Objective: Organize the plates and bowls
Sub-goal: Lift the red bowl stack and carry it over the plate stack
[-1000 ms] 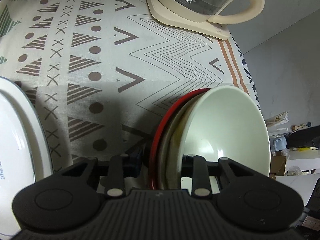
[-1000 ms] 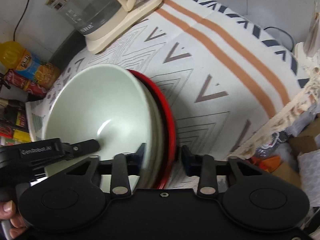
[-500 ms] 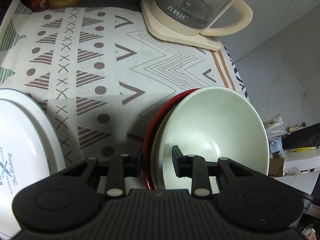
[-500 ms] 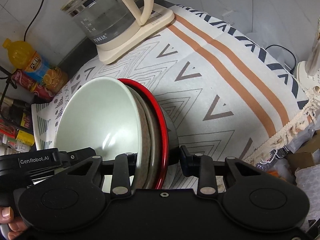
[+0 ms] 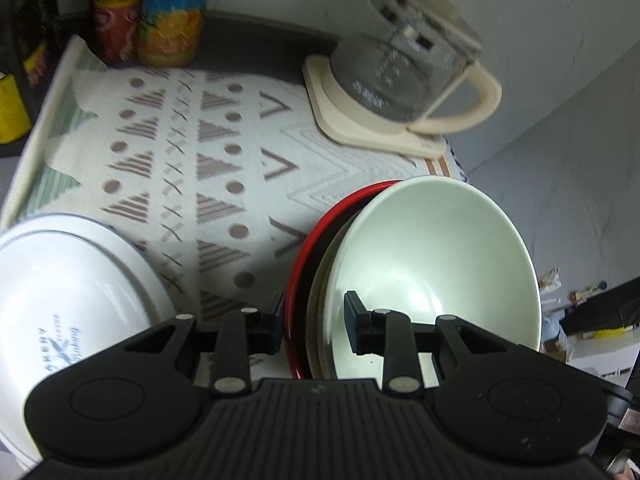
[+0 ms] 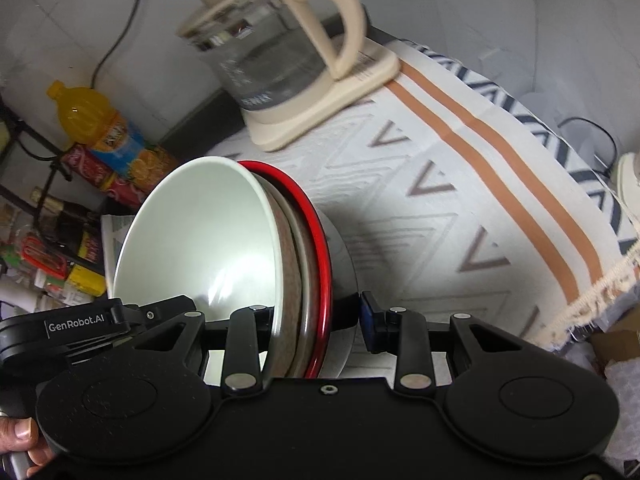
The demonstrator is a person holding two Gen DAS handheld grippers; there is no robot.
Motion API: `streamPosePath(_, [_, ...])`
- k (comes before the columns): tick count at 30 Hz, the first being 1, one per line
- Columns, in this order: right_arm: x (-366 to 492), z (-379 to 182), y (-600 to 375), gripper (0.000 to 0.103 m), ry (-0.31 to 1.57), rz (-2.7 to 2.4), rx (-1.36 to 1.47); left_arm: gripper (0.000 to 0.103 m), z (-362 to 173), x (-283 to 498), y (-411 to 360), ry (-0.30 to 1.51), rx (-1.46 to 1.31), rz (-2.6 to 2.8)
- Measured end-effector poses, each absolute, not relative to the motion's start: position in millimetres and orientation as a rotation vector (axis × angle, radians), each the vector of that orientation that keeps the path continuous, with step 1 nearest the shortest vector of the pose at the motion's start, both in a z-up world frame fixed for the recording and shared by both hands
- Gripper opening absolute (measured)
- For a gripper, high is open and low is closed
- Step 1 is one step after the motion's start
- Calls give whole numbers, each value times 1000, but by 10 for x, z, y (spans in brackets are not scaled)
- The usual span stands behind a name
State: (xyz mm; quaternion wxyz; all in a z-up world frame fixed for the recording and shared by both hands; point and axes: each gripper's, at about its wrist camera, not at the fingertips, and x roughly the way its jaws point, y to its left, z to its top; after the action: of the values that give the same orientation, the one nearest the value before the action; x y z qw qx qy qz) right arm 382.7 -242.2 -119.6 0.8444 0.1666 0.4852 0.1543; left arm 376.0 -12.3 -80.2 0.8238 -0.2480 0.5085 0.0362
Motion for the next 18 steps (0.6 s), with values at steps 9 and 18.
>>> streamPosePath(9, [3832,-1038,-2044,32,1004,431,326,29,-604,3494,198,1023,-549,187])
streamPosePath(18, [3785,-912,-1669,32,997,552,272,29,-458,3138,496,957,-587,298])
